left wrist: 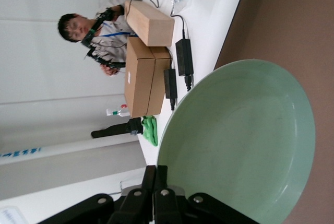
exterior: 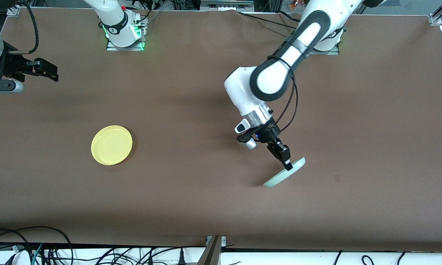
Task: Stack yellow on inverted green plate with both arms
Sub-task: 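Carry the flipped green plate to mid-table and set it down upside down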
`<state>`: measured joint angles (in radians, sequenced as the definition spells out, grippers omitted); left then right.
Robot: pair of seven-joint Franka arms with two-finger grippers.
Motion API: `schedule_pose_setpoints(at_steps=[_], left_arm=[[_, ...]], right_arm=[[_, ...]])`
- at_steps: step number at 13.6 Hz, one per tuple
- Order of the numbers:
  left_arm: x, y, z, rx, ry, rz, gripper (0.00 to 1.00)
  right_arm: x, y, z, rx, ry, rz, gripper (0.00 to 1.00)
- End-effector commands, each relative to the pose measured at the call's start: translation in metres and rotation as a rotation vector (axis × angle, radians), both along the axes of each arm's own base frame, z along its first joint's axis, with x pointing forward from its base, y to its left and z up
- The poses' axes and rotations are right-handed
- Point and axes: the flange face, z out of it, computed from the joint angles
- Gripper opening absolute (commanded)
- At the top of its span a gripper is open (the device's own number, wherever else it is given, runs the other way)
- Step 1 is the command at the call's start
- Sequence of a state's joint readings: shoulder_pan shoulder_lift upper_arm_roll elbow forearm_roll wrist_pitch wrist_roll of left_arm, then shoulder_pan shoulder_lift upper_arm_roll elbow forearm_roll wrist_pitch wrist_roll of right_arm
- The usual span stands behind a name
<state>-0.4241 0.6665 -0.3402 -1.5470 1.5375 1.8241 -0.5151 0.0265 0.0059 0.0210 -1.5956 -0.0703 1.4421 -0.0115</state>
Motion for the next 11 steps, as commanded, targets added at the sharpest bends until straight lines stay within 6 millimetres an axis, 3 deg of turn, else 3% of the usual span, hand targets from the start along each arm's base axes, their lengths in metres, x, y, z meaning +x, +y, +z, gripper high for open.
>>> schedule_pose_setpoints(at_steps=[1, 4, 11], left_arm=[[-0.015, -0.022, -0.020, 0.020, -0.092, 0.014, 0.00], [-0.040, -0.044, -0.050, 0.040, -0.153, 0.028, 0.00], [-0.079, -0.069, -0.095, 0.042, -0.222, 0.049, 0.00]], right_arm=[[-0.003, 0.001, 0.006, 0.016, 0.012, -0.003, 1.00], [-0.004, -0.001, 0.007, 0.016, 0.012, -0.008, 1.00], [-0.004, -0.001, 0.006, 0.016, 0.016, -0.006, 1.00]])
